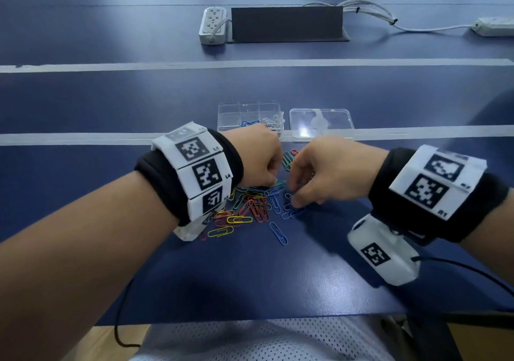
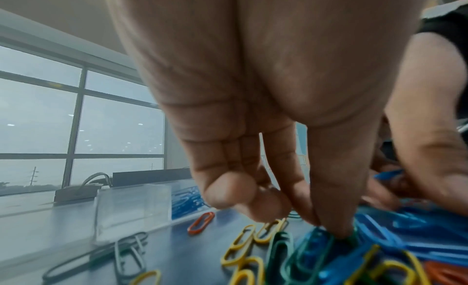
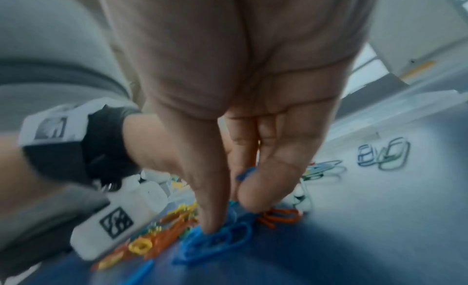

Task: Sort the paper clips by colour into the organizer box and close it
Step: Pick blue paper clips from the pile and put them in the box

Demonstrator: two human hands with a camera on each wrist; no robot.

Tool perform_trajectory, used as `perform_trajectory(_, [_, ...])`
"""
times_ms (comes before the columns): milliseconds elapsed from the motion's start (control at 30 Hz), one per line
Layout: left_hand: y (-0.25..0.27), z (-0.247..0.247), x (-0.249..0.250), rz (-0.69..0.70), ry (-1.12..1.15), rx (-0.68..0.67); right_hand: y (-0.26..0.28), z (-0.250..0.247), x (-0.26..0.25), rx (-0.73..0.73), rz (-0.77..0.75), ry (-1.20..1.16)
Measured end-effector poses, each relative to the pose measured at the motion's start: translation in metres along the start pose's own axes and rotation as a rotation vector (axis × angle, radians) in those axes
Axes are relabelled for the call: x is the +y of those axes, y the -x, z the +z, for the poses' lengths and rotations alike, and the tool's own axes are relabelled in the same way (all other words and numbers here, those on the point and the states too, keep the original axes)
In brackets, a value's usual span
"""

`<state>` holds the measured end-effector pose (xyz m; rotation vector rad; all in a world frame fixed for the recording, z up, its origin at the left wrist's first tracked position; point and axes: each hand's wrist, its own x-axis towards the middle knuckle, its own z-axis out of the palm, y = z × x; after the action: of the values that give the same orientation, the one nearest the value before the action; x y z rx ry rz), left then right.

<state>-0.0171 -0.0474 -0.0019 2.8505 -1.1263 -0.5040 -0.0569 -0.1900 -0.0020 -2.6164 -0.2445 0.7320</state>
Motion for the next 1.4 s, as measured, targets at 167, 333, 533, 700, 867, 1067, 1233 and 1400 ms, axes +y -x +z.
perform_trajectory(167, [-0.003,0.003,-0.003,-0.006,0.001,0.037,-0.002,0.002,-0.007,0.039,-0.072,0.088])
perform_trajectory(333, [-0.004,0.0,-0.006,-0.041,0.008,0.001,0.0,-0.008,-0.003,0.058,-0.054,0.025])
perform_trajectory(533, [0.001,-0.001,-0.007,-0.056,0.016,0.017,0.002,-0.011,0.003,0.046,0.045,-0.198])
perform_trajectory(700, [0.005,-0.006,-0.008,-0.091,0.074,0.052,-0.002,-0.009,0.004,0.029,0.075,-0.452])
perform_trajectory(867, [0.011,-0.01,-0.012,-0.167,0.245,0.122,-0.003,-0.01,0.009,0.0,-0.01,-0.321])
perform_trajectory(1067, [0.015,-0.008,-0.015,-0.163,0.353,0.048,0.0,-0.005,0.0,0.068,-0.184,0.129])
perform_trajectory(1233, [0.014,-0.007,-0.014,-0.169,0.33,-0.039,-0.002,0.003,-0.009,0.041,-0.244,0.302])
perform_trajectory(1400, [0.014,-0.002,-0.015,-0.119,0.148,-0.082,-0.003,-0.001,-0.008,0.045,-0.236,0.274])
